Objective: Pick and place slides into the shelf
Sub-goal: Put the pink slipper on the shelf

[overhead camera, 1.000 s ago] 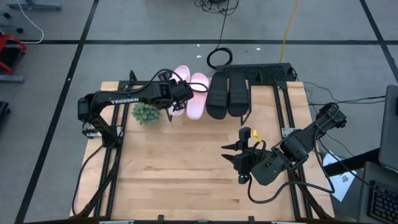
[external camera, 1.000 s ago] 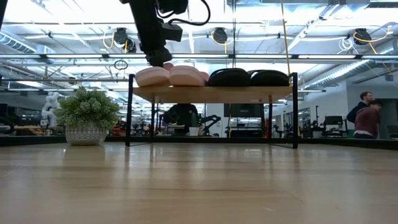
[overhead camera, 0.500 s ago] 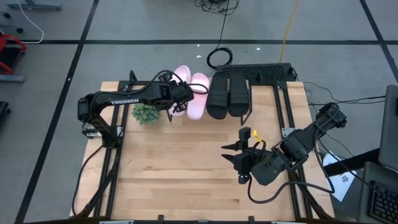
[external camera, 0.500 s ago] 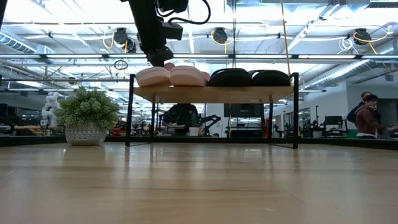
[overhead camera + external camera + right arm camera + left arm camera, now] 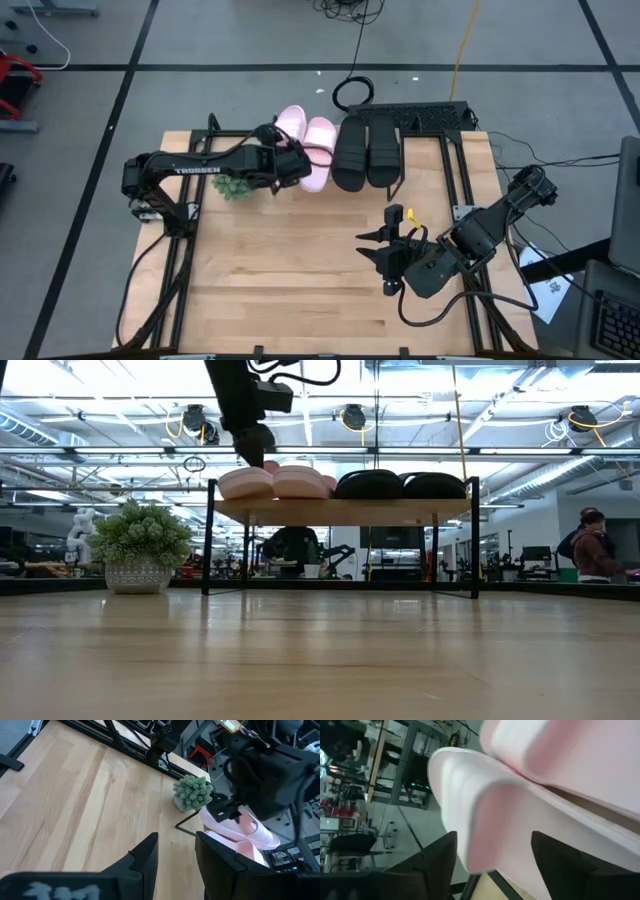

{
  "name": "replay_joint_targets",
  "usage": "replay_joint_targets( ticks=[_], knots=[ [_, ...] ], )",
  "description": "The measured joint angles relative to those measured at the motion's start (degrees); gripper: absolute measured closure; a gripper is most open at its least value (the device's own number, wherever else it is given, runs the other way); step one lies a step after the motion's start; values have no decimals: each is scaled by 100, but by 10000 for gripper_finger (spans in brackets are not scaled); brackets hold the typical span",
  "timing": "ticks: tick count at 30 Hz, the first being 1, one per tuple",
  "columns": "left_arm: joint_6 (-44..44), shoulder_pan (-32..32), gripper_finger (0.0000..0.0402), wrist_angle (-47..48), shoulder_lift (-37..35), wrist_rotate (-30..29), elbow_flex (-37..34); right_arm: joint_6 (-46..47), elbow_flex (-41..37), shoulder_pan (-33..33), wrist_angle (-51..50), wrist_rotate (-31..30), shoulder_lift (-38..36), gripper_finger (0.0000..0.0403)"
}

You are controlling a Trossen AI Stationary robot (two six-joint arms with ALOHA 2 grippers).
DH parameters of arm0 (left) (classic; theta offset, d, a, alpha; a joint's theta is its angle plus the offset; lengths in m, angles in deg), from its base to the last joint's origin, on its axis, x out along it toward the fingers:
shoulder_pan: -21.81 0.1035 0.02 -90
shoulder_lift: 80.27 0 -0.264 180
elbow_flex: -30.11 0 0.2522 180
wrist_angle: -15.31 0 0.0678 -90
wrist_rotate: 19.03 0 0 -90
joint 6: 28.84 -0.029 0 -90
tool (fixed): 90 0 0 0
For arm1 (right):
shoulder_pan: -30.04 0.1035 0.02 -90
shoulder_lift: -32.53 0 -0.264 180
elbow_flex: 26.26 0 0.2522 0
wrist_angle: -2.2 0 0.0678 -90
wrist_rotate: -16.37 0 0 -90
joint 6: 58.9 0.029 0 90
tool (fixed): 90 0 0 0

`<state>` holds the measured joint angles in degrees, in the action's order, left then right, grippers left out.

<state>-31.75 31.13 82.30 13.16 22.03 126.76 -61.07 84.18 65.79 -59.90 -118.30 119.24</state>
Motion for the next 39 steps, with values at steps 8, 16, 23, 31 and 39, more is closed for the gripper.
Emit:
replay_joint_targets(
  ticks=[8, 16, 23, 31, 39],
  knots=[
    [43, -448, 131, 284, -114, -712, 26, 0, 0, 0, 0, 0, 0, 284],
    [-1312, -94, 130, -1784, -593, -840, 435, -20, 0, 0, 8, 1, 0, 284],
    [-1059, 1178, 130, -2666, -793, 1832, 673, 20, 0, 0, -78, 2, 0, 284],
    [-198, 2381, 130, -1564, -456, 3726, 1001, 0, 0, 0, -155, 2, 0, 284],
    [-101, 2672, 130, -1483, -224, 4544, 1012, -4, 0, -4, -151, 2, 0, 284]
  ],
)
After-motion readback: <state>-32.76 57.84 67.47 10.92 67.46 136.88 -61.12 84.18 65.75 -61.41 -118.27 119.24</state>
